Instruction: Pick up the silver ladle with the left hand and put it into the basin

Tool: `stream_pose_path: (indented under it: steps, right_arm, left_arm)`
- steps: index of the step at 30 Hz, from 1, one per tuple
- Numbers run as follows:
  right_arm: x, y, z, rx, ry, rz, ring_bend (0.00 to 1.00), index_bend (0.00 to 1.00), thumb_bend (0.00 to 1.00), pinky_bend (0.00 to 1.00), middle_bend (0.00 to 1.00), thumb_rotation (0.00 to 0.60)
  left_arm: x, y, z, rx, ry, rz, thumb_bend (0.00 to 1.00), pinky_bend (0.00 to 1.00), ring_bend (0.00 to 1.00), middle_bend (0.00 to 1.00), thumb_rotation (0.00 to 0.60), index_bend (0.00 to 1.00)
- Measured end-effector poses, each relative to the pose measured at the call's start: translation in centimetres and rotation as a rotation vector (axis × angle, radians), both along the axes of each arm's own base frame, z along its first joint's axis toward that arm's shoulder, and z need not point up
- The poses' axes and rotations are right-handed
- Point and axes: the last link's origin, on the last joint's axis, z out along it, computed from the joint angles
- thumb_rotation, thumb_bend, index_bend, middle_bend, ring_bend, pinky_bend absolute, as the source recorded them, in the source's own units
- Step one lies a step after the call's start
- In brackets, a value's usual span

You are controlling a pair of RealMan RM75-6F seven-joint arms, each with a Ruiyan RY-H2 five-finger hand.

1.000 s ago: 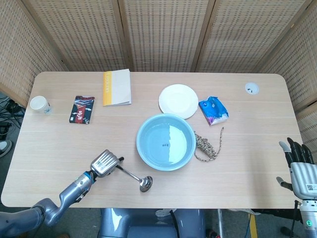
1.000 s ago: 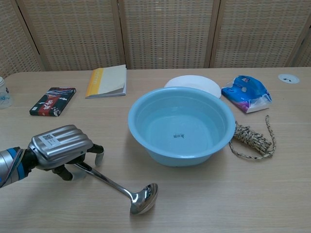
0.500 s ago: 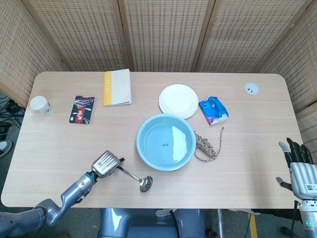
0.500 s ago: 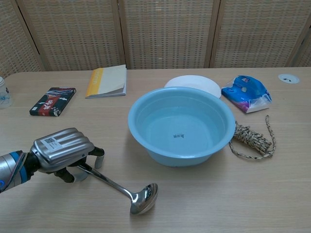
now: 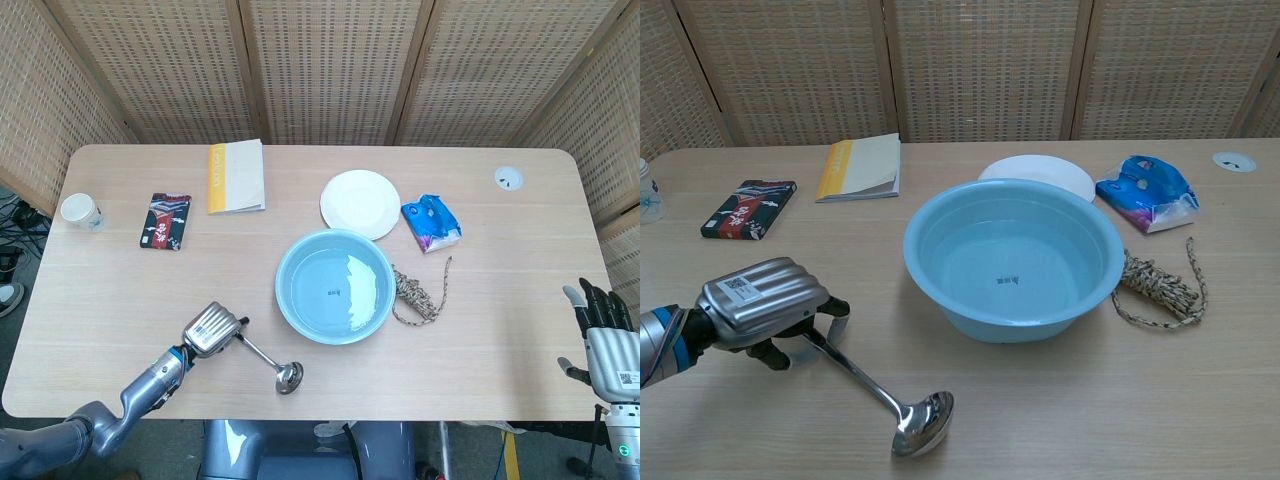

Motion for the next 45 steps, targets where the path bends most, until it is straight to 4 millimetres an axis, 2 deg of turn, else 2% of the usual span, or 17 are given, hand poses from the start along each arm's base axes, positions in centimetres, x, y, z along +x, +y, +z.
stream_pose_path:
  steps: [7,13,24,38,45]
  right_arm:
    - [0.0,0.0,0.0,0.001,-0.003,0.001,0.00,0.00,0.00,0.00,0.00,0.600]
    - [0.1,0.1,0.1,0.002,-0.006,0.002,0.00,0.00,0.00,0.00,0.00,0.600]
    - [0.1,0.0,0.0,0.006,-0.007,0.000,0.00,0.00,0.00,0.00,0.00,0.600]
    - [-0.2,-0.2,0.4,-0.009,-0.013,-0.017,0.00,0.00,0.00,0.00,0.00,0.600]
    - [-0.5,-0.6,0.9,-0.021,-0.027,-0.032,0.00,0.00,0.00,0.00,0.00,0.600]
  left_arm:
    - [0.0,0.1,1.6,0.010,-0.021,-0.003,0.56,1.00,1.00,1.00,0.600,0.95]
    - [0.2,-0.1,3.8,0.015,-0.072,0.001,0.57,1.00,1.00,1.00,0.600,0.97]
    - [3.4,-0.2,7.9,-0.008,-0.207,0.020,0.57,1.00,1.00,1.00,0.600,0.99]
    - [8.3,4.1,10.4,0.068,-0.270,0.075,0.57,1.00,1.00,1.00,0.600,1.00]
    - [10.7,6.5,10.4,0.095,-0.242,0.091,0.57,1.00,1.00,1.00,0.600,1.00]
